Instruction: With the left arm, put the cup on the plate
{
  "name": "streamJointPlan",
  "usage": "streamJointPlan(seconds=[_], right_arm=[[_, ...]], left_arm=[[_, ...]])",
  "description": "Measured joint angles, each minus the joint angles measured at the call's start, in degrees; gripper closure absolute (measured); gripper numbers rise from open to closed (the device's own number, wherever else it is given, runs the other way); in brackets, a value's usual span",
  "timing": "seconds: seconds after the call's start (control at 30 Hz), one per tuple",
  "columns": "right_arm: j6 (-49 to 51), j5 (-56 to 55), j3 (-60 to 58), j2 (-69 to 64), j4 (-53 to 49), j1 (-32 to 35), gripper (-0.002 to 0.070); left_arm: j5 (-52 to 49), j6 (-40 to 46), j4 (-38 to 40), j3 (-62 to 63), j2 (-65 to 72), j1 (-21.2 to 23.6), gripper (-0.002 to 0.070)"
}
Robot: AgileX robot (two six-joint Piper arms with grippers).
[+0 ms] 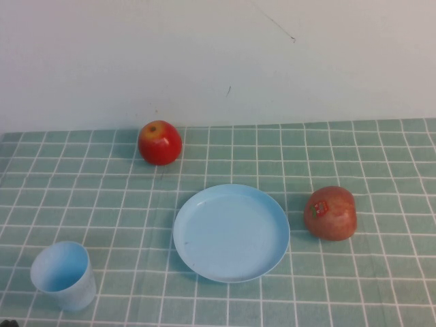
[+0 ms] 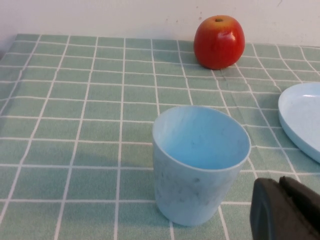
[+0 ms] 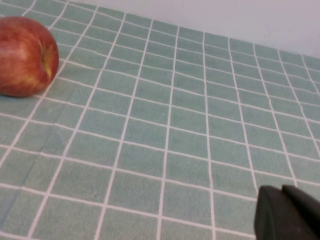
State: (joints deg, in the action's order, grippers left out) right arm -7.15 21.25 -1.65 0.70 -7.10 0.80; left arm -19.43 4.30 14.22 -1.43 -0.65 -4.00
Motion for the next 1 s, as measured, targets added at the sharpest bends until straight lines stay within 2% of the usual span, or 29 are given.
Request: streamJointPlan(seconds=[0.17, 0.43, 0.57, 0.7, 0.8, 1.0], right_arm=[[0.0, 0.0, 0.0, 0.0, 0.0, 0.0, 0.0678], [0.0, 0.0, 0.0, 0.0, 0.0, 0.0, 0.0678], [0.0, 0.0, 0.0, 0.0, 0.0, 0.0, 0.0678], [0.0, 0.0, 0.0, 0.0, 0.0, 0.0, 0.0678], [0.0, 0.0, 0.0, 0.0, 0.0, 0.0, 0.0678], [0.0, 0.0, 0.0, 0.0, 0.0, 0.0, 0.0678]], left_arm=[[4.73, -0.58, 3.77, -0.1, 0.0, 0.0, 0.0677], [22.82, -3.4, 31.39, -0.29, 0.0, 0.0, 0.0677], [25.97, -3.47, 37.34, -0.29, 0.0, 0.0, 0.0677], [30.56, -3.47, 38.84, -0.29, 0.0, 0.0, 0.0677], [33.91, -3.52, 36.75, 1.61, 0.0, 0.0, 0.0677], [36.03, -3.52, 22.14, 13.1, -0.13, 0.0, 0.0677]])
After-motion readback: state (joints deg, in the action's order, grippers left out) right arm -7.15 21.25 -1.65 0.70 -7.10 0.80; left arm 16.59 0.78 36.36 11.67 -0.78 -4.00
